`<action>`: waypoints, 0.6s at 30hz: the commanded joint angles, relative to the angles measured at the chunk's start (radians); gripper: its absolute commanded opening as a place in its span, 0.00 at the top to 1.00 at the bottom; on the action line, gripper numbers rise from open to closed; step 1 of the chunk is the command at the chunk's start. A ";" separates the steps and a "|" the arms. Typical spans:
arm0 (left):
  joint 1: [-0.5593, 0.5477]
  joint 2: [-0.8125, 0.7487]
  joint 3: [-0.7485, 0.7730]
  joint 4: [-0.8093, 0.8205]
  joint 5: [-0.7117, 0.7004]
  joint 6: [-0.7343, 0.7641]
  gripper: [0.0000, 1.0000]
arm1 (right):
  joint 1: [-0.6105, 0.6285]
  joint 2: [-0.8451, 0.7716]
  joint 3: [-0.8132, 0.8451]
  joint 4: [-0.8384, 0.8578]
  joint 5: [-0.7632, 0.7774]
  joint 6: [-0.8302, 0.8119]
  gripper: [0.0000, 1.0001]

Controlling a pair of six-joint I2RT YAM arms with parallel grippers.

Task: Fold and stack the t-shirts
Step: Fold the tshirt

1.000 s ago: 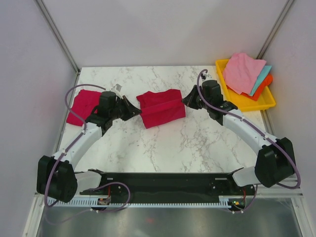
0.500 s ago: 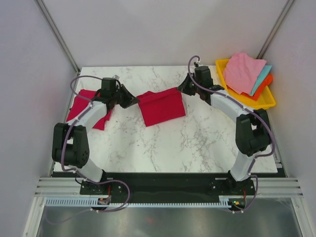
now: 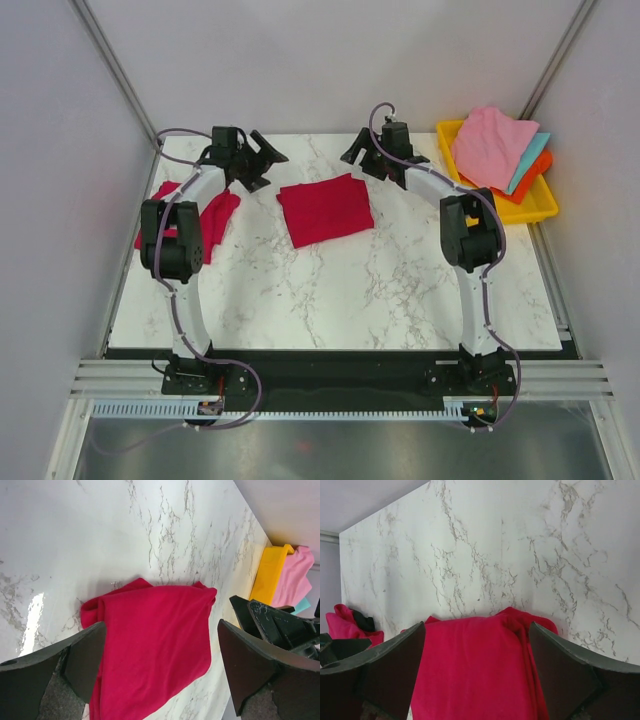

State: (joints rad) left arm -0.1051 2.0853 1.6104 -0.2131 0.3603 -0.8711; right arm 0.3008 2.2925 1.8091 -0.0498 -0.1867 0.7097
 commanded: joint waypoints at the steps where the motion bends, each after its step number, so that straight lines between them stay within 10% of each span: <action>1: -0.004 -0.030 -0.009 0.000 -0.038 -0.003 0.01 | 0.000 -0.073 -0.029 0.042 0.001 -0.027 0.11; 18: -0.079 -0.390 -0.616 0.185 -0.133 0.096 0.02 | 0.024 -0.340 -0.609 0.082 -0.008 -0.115 0.25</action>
State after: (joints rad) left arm -0.1661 1.7832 1.0470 -0.1024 0.2886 -0.8436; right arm 0.3080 2.0048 1.2541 0.0013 -0.1818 0.6308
